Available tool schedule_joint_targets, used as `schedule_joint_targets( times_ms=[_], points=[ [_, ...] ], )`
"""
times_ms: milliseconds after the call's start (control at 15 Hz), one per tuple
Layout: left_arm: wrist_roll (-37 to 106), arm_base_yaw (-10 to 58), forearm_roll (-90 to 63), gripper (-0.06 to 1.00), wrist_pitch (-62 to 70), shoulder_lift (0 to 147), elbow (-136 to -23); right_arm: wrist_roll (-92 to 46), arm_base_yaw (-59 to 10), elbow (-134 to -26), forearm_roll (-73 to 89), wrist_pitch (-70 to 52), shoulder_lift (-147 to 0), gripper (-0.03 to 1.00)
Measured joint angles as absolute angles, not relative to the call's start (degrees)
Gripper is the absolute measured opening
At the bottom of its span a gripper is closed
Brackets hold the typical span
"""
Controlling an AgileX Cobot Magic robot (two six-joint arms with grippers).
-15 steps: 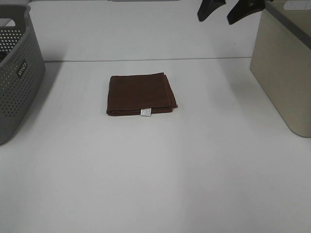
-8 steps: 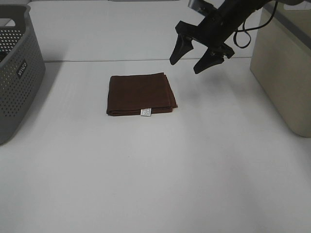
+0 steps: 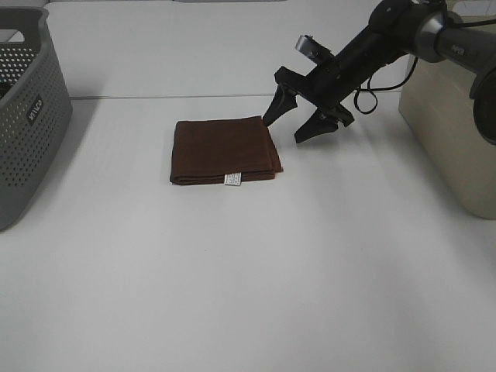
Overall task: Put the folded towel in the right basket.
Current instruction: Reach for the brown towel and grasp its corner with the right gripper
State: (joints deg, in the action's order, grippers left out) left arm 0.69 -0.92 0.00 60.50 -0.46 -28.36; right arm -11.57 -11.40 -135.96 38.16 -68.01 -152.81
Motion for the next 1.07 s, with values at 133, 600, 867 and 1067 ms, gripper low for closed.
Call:
schedule_joint_targets(
  times_ms=[133, 600, 867, 1067],
  points=[
    [0.7, -0.9, 0.0, 0.97, 60.5, -0.5, -28.4, -11.9, -11.4, -136.0, 38.8, -67.7, -153.7, 0.69],
    [0.7, -0.9, 0.0, 0.97, 60.5, -0.5, -28.4, -14.2, -13.1, -136.1, 39.9, -64.7, -155.6, 0.69],
    [0.7, -0.9, 0.0, 0.97, 60.5, -0.5, -28.4, -14.3, -14.2, -136.1, 39.9, -63.5, -155.6, 0.69],
    [0.7, -0.9, 0.0, 0.97, 60.5, -0.5, -28.4, -14.3, -15.3, -136.1, 40.0, -63.5, -155.8, 0.69]
  ],
)
